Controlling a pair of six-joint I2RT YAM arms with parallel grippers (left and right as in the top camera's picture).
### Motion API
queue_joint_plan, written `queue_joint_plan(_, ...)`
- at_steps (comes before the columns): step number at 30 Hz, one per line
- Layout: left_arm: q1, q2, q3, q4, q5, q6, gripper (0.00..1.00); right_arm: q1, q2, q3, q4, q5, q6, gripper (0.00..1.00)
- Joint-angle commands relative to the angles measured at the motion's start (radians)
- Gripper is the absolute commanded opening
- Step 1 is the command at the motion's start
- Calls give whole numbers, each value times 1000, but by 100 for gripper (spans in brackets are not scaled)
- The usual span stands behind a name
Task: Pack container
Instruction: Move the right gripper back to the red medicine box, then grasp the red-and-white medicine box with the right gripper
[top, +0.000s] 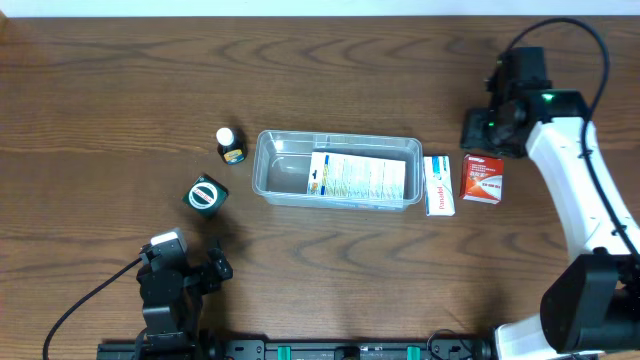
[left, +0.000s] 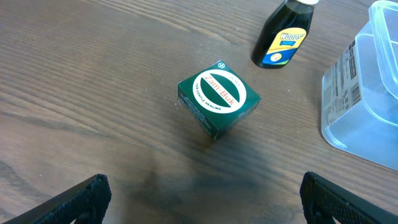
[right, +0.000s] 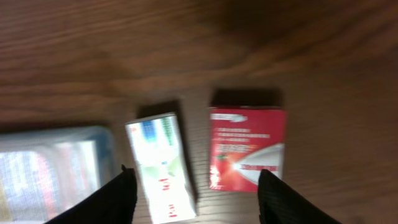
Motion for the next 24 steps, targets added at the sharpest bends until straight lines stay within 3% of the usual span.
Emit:
queue_joint_plan(1,3,-3,-12,-5,-2,6,98,-45,-8,-14,-17,23,16,65)
queue_joint_plan(5,3,-3,-12,-5,-2,6,98,-82,17,-82,-3,37,17,72)
queue_joint_plan(7,3,-3,-12,-5,-2,6,98,-105,29,-138,40,36,33,82)
queue_joint_plan(24,3,-3,-12,-5,-2,6,98,-142,44,-413,370,-35,47,84)
